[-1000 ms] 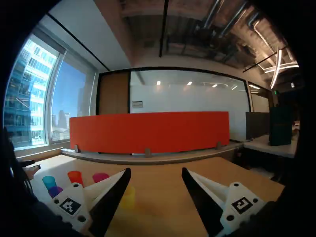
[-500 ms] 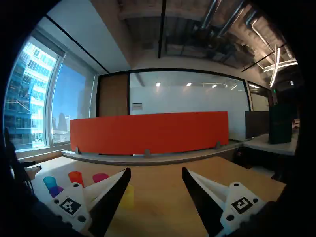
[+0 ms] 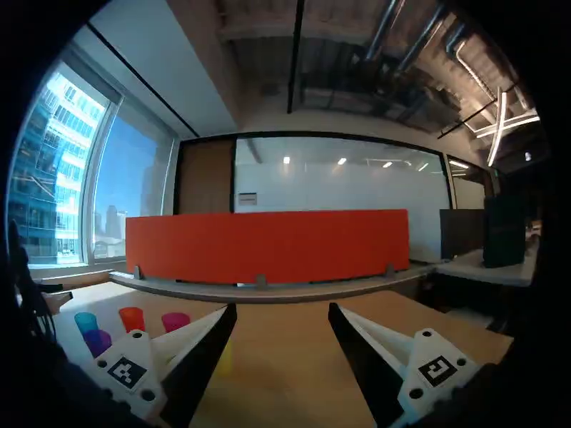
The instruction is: Pour water
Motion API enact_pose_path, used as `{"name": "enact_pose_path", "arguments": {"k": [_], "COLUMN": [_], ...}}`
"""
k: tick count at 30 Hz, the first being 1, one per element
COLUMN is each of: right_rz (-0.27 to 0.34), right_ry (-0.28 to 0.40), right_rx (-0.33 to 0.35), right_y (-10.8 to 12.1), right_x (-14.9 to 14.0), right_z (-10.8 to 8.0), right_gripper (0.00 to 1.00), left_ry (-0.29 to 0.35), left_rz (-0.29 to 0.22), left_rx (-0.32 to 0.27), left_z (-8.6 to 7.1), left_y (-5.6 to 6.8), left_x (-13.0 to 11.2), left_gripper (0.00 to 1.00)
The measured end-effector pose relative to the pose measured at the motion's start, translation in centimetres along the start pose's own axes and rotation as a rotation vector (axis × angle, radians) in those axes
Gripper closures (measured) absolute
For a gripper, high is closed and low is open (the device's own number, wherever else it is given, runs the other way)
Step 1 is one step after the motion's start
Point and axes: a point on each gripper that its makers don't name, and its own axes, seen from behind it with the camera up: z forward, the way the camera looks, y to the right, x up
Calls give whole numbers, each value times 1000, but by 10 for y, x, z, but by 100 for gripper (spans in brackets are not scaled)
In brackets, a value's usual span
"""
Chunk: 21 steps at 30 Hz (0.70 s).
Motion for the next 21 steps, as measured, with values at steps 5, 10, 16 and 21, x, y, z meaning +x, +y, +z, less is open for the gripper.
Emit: {"name": "enact_pose_path", "arguments": {"k": [5, 10, 16, 21], "right_rz": [-17, -36, -21, -9], "right_ry": [-10, -27, -37, -25], "right_rx": [19, 37, 43, 44], "right_y": [-2, -8, -10, -9], "right_x": [-8, -19, -27, -28], "right_z": [1, 5, 15, 23], "right_gripper": [1, 1, 1, 1], "left_ry": [0, 0, 0, 0], "left_rz": [0, 0, 0, 0], "left_rx": [0, 0, 0, 0], "left_z": [0, 0, 1, 1], "left_y": [0, 0, -1, -1], "left_x": [0, 0, 0, 0], "left_gripper": [2, 2, 2, 2]}}
